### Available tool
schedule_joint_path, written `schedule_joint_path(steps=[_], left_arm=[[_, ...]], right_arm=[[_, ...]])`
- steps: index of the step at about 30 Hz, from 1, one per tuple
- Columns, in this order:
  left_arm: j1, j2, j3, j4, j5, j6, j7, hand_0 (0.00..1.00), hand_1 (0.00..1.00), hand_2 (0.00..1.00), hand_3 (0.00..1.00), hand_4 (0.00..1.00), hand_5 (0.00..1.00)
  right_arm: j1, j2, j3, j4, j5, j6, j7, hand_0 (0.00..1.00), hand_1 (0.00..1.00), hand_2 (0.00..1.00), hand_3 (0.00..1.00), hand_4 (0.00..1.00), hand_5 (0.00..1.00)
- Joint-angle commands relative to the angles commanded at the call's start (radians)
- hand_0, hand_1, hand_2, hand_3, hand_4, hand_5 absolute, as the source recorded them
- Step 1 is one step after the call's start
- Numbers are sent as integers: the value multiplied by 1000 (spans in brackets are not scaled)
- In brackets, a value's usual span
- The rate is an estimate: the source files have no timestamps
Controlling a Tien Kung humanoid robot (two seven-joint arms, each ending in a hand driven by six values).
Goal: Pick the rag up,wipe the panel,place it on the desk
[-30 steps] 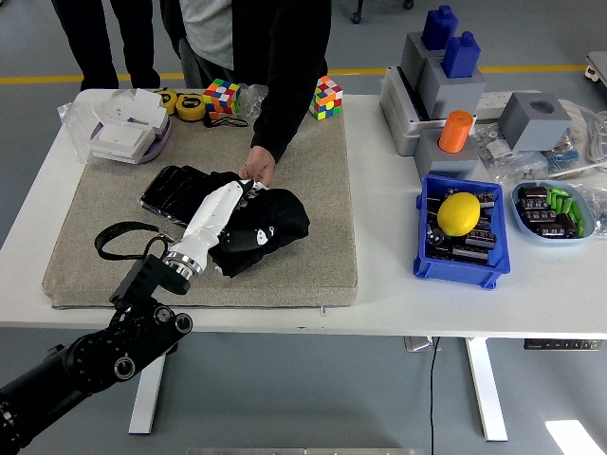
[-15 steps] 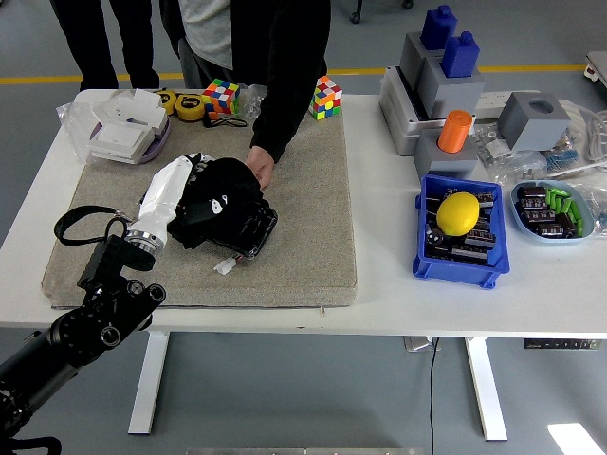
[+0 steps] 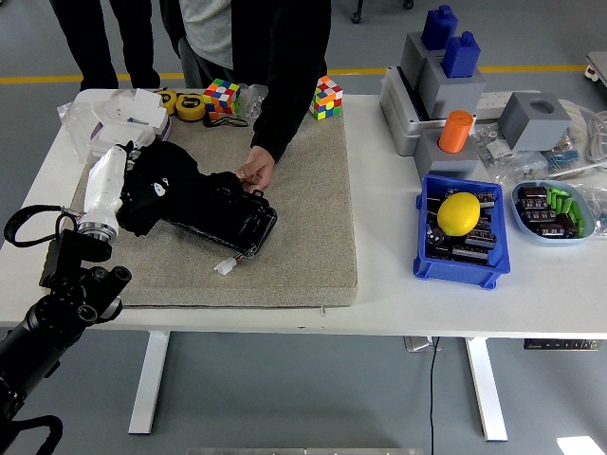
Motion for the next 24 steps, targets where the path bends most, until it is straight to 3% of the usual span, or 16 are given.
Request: schedule_joint_path(steps=[6, 11, 24], left_arm=[[-2, -2, -14, 18, 3, 4, -2, 230, 221, 273, 552, 670, 2], [6, -1, 7, -5, -9, 4, -3, 230, 221, 274, 552, 669, 2], [28, 8, 182, -131, -56, 0, 13, 229, 221, 274, 552, 668, 2]], right_arm=[[0, 1, -5, 4, 6, 1, 0, 536, 562, 493, 523, 899, 365], [-1, 1, -1, 3, 4, 2, 0, 536, 561, 493, 523, 899, 364], [1, 1, -1, 4, 4, 2, 1, 536, 562, 492, 523, 899, 364]])
